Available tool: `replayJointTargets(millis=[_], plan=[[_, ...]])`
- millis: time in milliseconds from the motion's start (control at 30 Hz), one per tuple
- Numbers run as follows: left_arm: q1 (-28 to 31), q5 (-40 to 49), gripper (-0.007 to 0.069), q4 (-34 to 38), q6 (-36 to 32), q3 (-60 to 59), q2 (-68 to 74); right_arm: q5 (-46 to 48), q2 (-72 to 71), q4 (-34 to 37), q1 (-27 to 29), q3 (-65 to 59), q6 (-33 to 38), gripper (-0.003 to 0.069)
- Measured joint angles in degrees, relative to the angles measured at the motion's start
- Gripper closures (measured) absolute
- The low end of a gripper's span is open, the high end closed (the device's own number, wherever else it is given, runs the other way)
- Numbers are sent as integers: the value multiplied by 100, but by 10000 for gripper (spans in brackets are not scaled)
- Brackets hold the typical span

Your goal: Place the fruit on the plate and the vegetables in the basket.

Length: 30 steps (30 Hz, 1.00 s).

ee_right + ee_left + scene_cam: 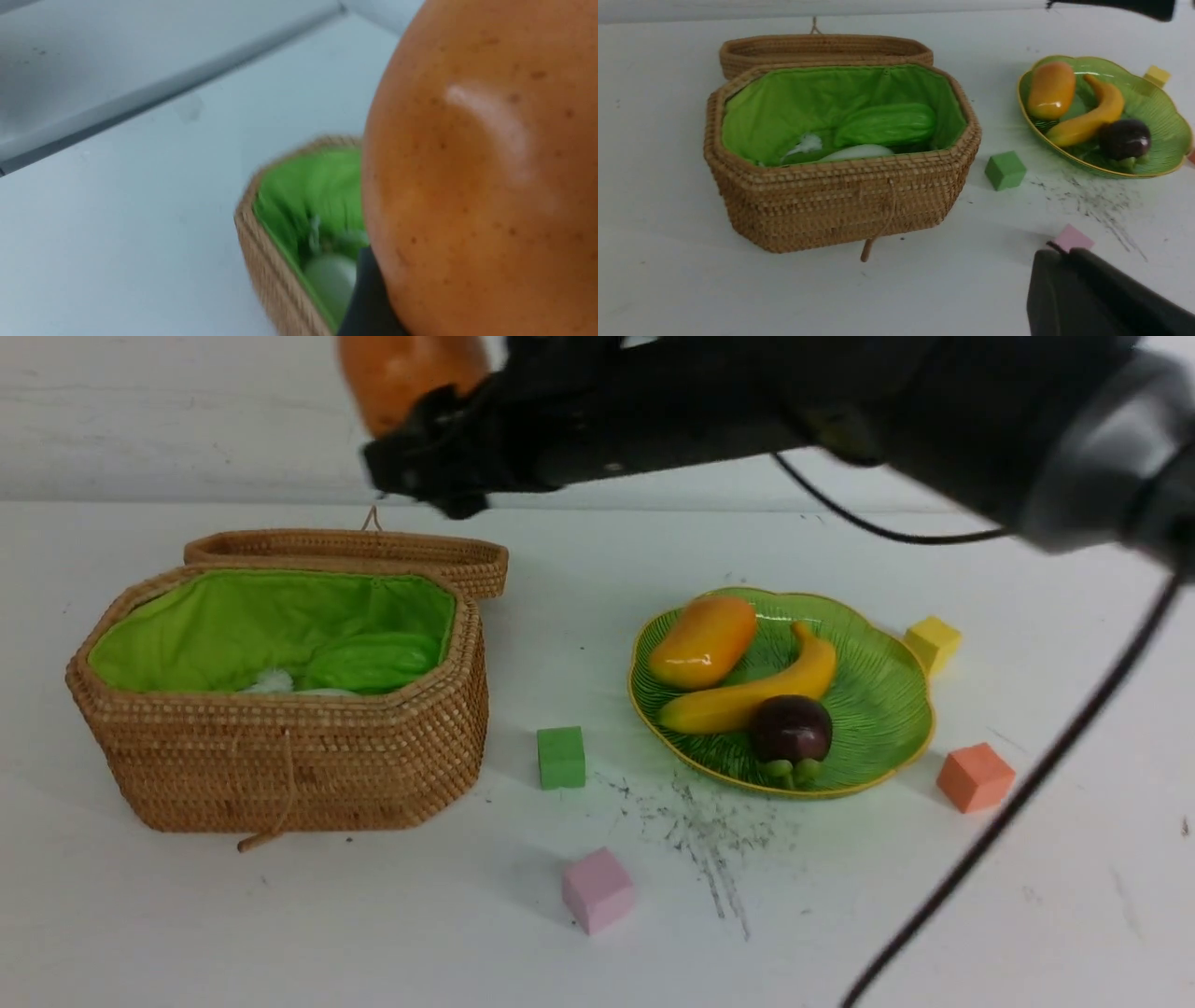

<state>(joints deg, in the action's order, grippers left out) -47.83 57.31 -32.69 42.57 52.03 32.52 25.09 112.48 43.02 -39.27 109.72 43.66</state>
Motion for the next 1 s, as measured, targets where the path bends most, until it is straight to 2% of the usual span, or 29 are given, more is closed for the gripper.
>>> replayJointTargets(millis=[100, 233, 400, 533, 633, 700, 733, 767, 800, 833, 933, 1000], plan=[[0, 146, 620, 40, 7, -5, 0, -570, 708, 43, -289, 493, 423, 174], [0, 199, 617, 152, -129, -5, 0, -745, 1381, 56, -399, 871, 405, 162], [0, 203, 617, 323, -299, -5, 0, -527, 1577, 5, -328, 926, 102, -4], [0, 133, 617, 375, -338, -5, 0, 20, 1371, -283, -170, 927, -314, -7], [0, 15, 615, 379, -356, -5, 0, 903, 966, -710, 69, 927, -1038, 57], [0, -145, 615, 398, -432, -5, 0, 1803, 551, -1062, 282, 927, -1687, 134], [0, -284, 615, 425, -535, -5, 0, 2532, 209, -1311, 440, 932, -2095, 195], [0, -413, 615, 456, -577, -12, -25, 2862, 56, -1486, 505, 940, -2348, 242], [0, -453, 615, 465, -603, -12, -32, 3076, -45, -1533, 548, 947, -2409, 253], [0, -853, 615, 531, -704, -106, -114, 3886, -430, -1971, 704, 981, -2830, 373], [0, -1845, 614, 648, -790, -531, -480, 4555, -1036, -2623, 875, 968, -3148, 566], [0, -2468, 614, 673, -752, -940, -800, 4644, -1417, -3032, 882, 817, -3335, 653]])
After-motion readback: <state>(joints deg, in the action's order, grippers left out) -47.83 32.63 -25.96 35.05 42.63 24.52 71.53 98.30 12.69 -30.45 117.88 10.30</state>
